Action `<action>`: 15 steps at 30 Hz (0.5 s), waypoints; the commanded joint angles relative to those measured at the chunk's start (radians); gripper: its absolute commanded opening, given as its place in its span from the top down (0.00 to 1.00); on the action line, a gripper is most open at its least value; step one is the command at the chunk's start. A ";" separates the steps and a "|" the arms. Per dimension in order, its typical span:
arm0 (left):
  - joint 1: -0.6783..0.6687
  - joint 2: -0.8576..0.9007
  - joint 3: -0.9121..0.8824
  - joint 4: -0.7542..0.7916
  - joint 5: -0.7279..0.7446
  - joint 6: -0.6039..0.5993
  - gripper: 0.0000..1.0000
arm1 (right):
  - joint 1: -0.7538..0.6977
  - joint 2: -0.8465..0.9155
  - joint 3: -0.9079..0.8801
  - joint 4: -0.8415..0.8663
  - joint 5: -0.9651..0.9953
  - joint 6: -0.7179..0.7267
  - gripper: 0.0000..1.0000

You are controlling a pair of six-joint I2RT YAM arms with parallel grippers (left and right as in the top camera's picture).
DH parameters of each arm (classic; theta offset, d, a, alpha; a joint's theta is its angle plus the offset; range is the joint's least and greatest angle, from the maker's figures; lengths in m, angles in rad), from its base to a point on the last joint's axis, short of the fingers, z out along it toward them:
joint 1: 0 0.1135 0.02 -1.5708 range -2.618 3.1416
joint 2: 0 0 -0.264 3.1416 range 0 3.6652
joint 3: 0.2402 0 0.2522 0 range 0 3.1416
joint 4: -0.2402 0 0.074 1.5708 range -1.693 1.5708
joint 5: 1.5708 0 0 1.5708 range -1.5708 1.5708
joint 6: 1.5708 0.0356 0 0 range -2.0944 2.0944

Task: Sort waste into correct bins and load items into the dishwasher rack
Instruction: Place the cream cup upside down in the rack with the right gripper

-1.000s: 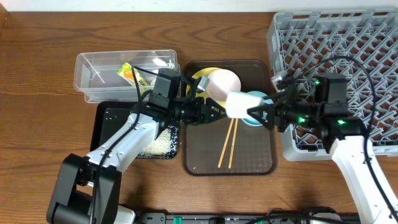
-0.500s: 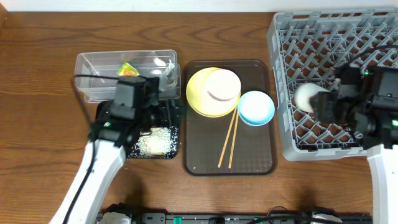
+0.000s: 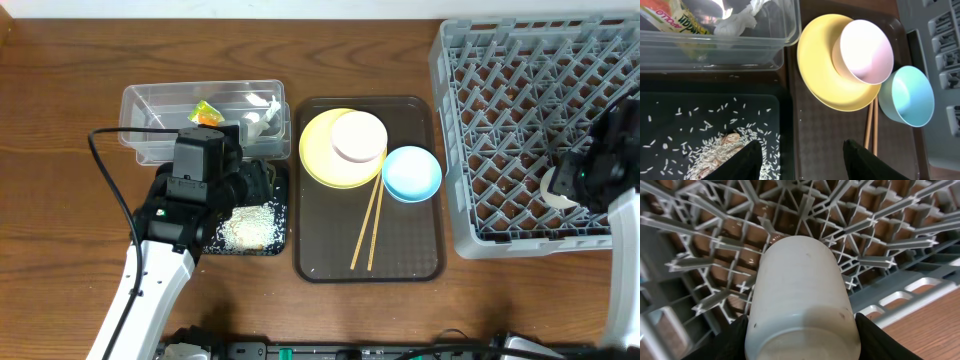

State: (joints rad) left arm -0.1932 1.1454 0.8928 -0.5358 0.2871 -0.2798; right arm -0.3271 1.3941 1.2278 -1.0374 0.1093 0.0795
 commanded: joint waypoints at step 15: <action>0.003 0.005 0.014 -0.003 -0.015 0.016 0.44 | -0.008 0.163 0.014 0.076 -0.047 0.021 0.75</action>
State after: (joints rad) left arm -0.1932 1.1454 0.8928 -0.5358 0.2836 -0.2798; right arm -0.3275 1.5696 1.2404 -0.9749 0.0963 0.0849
